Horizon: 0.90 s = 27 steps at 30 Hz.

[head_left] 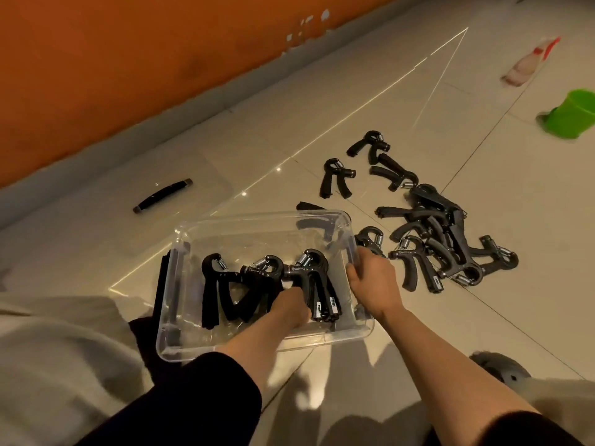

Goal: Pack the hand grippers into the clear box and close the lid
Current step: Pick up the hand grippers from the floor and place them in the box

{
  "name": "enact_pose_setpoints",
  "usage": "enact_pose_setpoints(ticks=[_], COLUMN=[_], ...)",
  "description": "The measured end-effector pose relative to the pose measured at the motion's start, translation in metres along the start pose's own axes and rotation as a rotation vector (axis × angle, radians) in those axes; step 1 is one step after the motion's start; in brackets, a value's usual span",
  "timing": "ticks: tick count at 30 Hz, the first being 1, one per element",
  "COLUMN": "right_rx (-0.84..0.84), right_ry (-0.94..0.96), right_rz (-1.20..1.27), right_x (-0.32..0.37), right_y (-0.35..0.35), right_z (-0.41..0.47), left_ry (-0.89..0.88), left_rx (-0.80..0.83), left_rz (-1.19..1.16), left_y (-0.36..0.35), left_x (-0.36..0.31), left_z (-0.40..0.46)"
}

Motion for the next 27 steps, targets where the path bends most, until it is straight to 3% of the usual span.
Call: enact_pose_setpoints(ticks=[10,17,20,23,27], right_rx=[0.062,0.131,0.114,0.025,-0.042], right_ry=[0.178,0.173,0.079,0.02,-0.111], right_rz=[0.0,0.032,0.174,0.272,0.276], right_x=[0.002,0.006,0.008,-0.003,-0.06], right_y=[0.005,0.009,0.017,0.027,0.031], right_z=[0.072,0.083,0.078,0.069,0.059], left_ry=[0.117,0.117,0.048,-0.082,-0.585], left_rx=[-0.002,-0.072,-0.183,-0.461,-0.803], left_rz=[-0.255,-0.379,-0.386,-0.461,-0.421], left_y=[0.008,0.023,0.035,0.044,0.027], left_x=[-0.03,-0.038,-0.047,-0.072,-0.133], left_z=[0.025,0.023,0.015,0.004,-0.003])
Point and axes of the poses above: each hand's wrist, its own z-axis towards the middle knuckle, its own y-axis out of the back of the hand, x = y × z, the point moved 3 cm from there along z, towards the middle knuckle, and after that the axes turned 14 degrees about -z, right-handed, at the moved point
